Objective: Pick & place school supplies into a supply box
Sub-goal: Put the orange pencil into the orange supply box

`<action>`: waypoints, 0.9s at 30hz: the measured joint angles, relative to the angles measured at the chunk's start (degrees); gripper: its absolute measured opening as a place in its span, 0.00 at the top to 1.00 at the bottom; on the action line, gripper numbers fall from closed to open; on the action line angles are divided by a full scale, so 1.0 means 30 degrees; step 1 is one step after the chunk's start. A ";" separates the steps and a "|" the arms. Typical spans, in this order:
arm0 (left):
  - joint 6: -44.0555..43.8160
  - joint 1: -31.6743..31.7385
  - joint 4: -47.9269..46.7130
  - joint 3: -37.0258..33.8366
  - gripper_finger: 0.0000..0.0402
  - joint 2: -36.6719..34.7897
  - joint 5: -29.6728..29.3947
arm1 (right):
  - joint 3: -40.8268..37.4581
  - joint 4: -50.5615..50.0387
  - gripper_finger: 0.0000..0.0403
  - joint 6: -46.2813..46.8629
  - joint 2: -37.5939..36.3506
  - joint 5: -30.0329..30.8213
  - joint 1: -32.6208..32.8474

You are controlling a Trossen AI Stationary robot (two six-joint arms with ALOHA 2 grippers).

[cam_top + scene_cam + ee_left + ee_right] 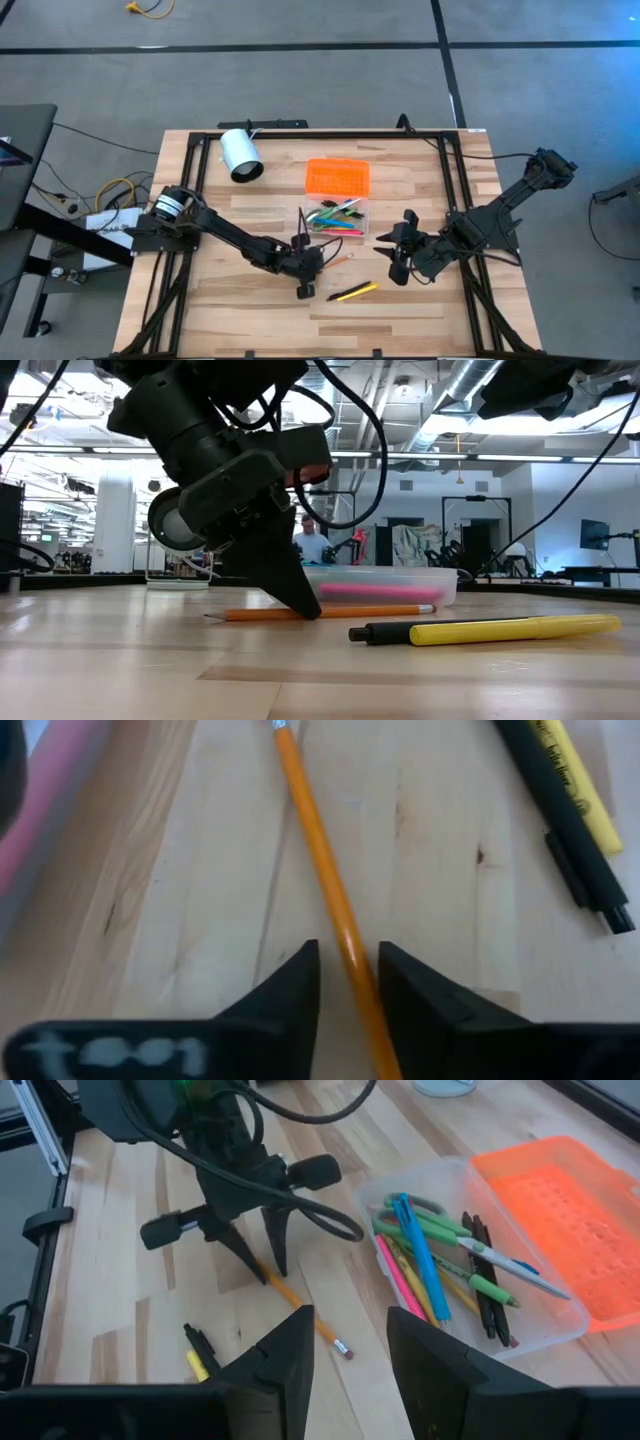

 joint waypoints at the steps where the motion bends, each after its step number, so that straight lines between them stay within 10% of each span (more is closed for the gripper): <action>1: -0.0062 -0.0059 -0.0300 0.0010 0.80 -0.0014 -0.0019 | 0.0000 0.0000 0.70 0.0000 0.0000 0.0006 0.0000; 8: 0.0281 -0.0404 -0.1770 0.0017 0.98 -0.0038 0.0491 | 0.0000 0.0008 0.70 0.0007 0.0000 0.0000 0.0000; 27: -0.0069 -0.0554 -0.1858 -0.0042 0.88 -0.0041 0.0642 | 0.0000 0.0007 0.70 0.0364 0.0000 -0.0036 0.0000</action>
